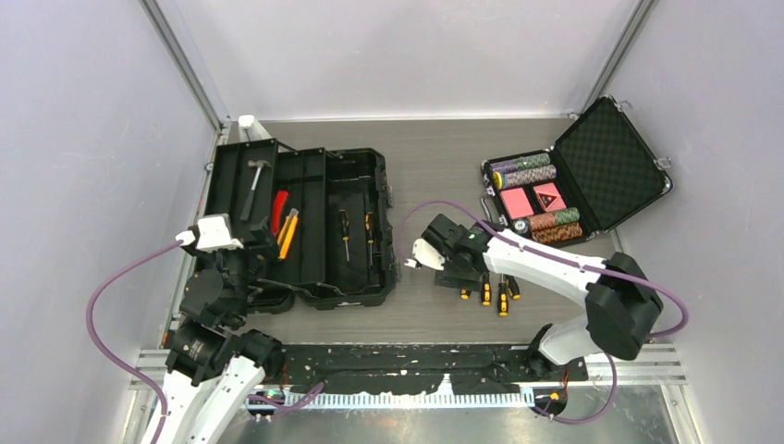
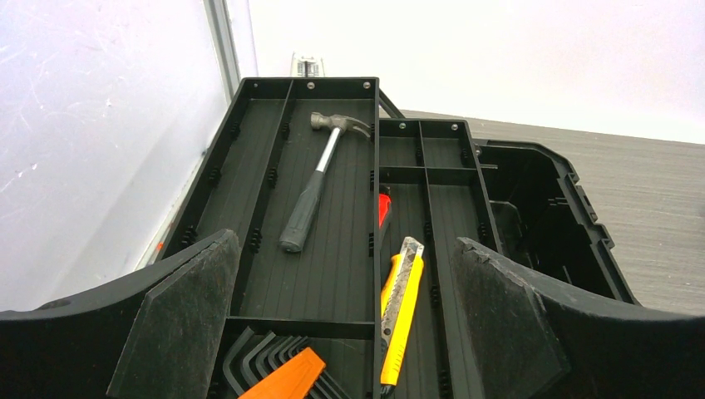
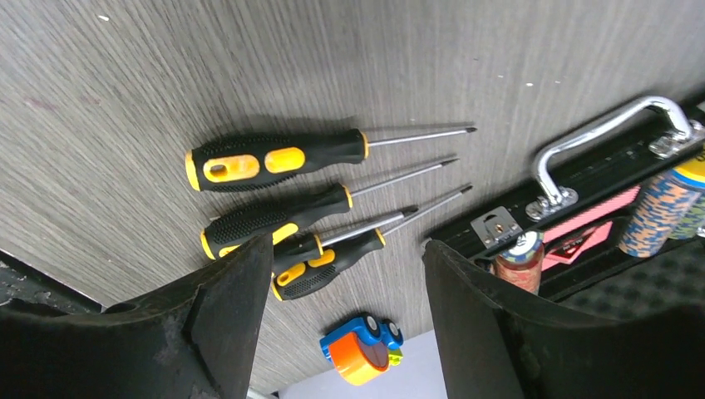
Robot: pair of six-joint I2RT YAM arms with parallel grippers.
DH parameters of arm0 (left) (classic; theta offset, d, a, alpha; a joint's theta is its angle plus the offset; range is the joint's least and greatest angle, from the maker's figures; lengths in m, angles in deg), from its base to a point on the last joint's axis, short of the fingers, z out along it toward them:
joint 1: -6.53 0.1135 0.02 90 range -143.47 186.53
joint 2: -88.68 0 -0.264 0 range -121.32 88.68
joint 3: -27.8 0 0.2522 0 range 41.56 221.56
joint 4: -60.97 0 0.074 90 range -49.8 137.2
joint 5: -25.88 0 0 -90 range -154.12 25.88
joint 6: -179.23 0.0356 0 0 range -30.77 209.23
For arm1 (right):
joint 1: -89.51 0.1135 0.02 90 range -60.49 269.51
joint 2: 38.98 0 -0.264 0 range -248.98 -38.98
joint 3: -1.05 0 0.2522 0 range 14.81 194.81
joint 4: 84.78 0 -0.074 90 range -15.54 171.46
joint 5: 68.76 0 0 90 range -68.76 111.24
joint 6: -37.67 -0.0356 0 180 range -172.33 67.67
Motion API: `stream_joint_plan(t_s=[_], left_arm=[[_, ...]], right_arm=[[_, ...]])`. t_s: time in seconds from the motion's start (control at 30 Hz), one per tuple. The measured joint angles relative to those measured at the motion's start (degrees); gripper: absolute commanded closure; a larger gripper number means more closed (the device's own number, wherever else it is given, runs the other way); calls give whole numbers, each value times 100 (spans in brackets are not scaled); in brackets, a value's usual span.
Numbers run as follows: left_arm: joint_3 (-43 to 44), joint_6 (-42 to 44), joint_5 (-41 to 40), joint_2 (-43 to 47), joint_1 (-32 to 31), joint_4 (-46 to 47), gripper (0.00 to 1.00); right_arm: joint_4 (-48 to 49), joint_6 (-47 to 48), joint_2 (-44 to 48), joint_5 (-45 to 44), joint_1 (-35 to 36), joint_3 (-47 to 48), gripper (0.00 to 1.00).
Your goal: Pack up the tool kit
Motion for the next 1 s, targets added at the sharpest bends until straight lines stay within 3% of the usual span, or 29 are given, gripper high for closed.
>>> stream_joint_plan(t_s=[0.3, 0.7, 0.8, 0.9, 1.0], left_arm=[[-4, 0, 2, 0, 0, 0, 0], [-42, 0, 44, 0, 0, 26, 0], [-42, 2, 44, 0, 0, 33, 0], [-42, 0, 44, 0, 0, 35, 0], [-42, 2, 44, 0, 0, 35, 0]], right_arm=[[304, -44, -828, -7, 83, -356, 29], [916, 90, -1032, -107, 105, -555, 32], [1029, 179, -1117, -107, 66, -481, 45], [1244, 247, -1270, -15, -79, -334, 73], [1526, 299, -1408, 59, -326, -184, 82]])
